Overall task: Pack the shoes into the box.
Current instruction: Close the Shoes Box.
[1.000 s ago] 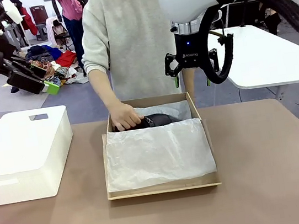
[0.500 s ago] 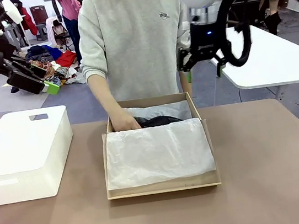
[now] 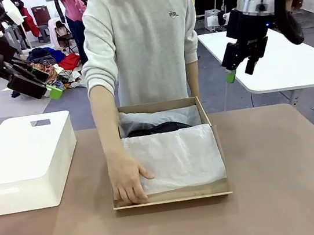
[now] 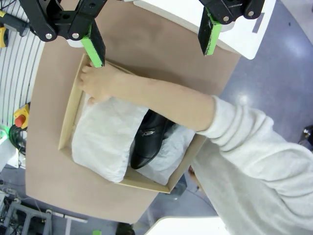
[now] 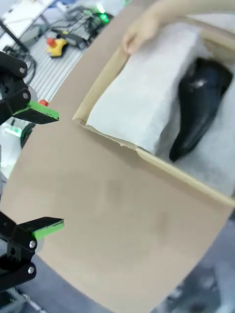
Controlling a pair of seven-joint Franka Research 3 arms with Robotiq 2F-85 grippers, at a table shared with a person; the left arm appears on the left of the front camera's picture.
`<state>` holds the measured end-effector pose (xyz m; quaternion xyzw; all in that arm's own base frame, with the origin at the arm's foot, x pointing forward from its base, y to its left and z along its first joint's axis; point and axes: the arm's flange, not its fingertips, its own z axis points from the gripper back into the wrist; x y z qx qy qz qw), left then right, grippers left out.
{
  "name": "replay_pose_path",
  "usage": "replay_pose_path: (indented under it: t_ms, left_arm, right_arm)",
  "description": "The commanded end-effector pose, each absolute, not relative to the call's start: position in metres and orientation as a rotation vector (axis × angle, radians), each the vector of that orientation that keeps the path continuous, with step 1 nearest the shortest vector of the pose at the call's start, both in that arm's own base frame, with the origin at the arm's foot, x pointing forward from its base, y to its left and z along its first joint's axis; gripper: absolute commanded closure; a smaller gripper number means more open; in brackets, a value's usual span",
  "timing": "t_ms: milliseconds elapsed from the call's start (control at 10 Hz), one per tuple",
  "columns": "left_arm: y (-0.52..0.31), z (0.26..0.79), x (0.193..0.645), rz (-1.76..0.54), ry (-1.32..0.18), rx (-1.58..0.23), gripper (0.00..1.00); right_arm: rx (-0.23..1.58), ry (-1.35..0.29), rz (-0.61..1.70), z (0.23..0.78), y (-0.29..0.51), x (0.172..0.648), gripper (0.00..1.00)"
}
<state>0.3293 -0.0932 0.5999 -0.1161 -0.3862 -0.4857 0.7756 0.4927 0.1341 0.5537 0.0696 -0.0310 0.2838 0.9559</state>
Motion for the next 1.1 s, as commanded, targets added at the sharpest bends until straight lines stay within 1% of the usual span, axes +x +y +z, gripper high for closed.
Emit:
replay_pose_path:
  t_ms: [0,100,200,300,400,1000]
  left_arm:
    - [-0.092,0.6,0.33,-1.062,-0.841,-0.265,0.0]
    - [-0.092,0.6,0.33,-1.062,-0.841,-0.265,0.0]
    - [-0.092,0.6,0.33,-1.062,-0.841,-0.265,0.0]
    - [-0.092,0.6,0.33,-1.062,-0.841,-0.265,0.0]
    - [-0.092,0.6,0.33,-1.062,-0.841,-0.265,0.0]
    - [-0.092,0.6,0.33,-1.062,-0.841,-0.265,0.0]
  right_arm:
    - [0.325,-0.041,0.695,0.538,0.117,0.495,0.0]
    - [0.384,-0.031,0.727,0.533,0.115,0.499,0.0]
    - [0.39,-0.024,0.738,0.528,0.116,0.5,0.0]
    - [0.38,-0.018,0.715,0.527,0.118,0.501,0.0]
    - [0.342,-0.055,0.718,0.532,0.12,0.499,0.0]
    - [0.354,-0.045,0.722,0.53,0.121,0.499,0.0]
